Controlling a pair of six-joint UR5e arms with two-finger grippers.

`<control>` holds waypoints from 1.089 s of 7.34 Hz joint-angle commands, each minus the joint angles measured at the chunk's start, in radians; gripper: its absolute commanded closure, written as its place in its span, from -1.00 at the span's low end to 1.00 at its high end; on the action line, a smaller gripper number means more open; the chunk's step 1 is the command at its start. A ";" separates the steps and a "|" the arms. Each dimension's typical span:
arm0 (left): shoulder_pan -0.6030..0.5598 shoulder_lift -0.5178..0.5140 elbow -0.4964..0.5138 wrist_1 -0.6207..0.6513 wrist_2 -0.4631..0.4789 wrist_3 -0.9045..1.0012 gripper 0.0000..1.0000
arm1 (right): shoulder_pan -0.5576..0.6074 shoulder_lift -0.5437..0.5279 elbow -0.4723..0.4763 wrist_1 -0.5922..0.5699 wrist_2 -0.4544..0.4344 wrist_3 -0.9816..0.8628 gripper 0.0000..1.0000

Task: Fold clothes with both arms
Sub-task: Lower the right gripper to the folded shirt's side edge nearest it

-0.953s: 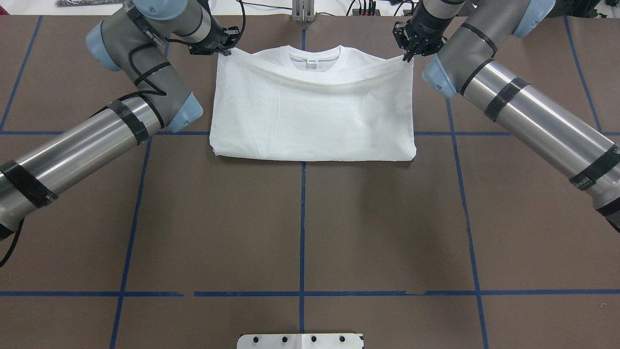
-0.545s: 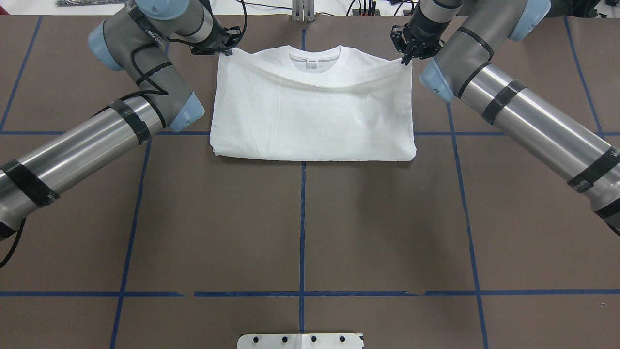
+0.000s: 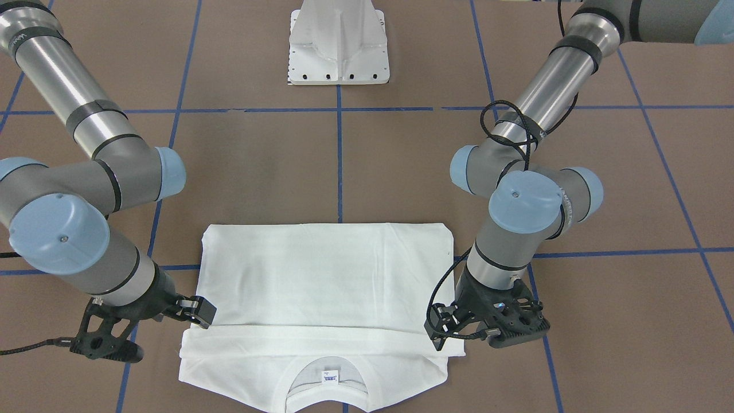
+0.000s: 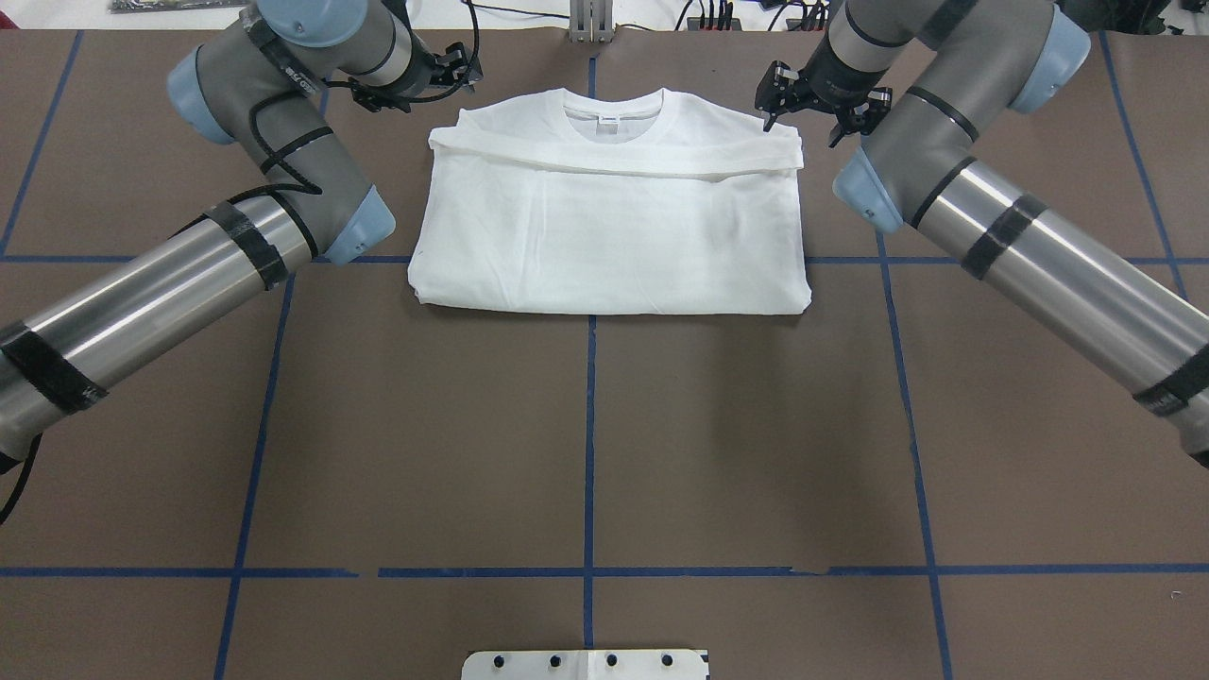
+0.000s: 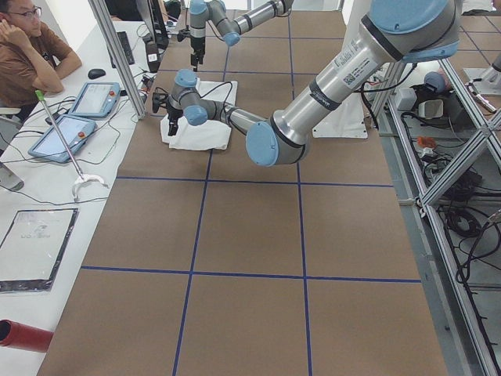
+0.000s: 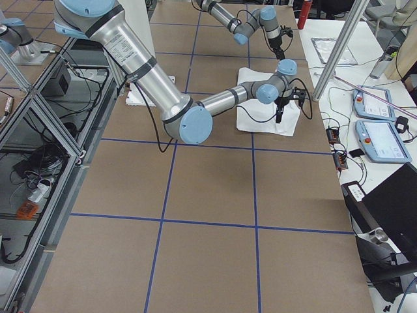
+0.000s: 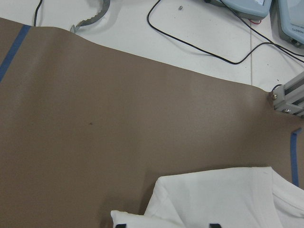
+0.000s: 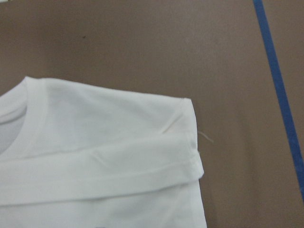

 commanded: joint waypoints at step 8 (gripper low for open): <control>0.001 0.085 -0.234 0.161 0.000 -0.011 -1.00 | -0.220 -0.288 0.288 -0.007 -0.074 0.075 -0.61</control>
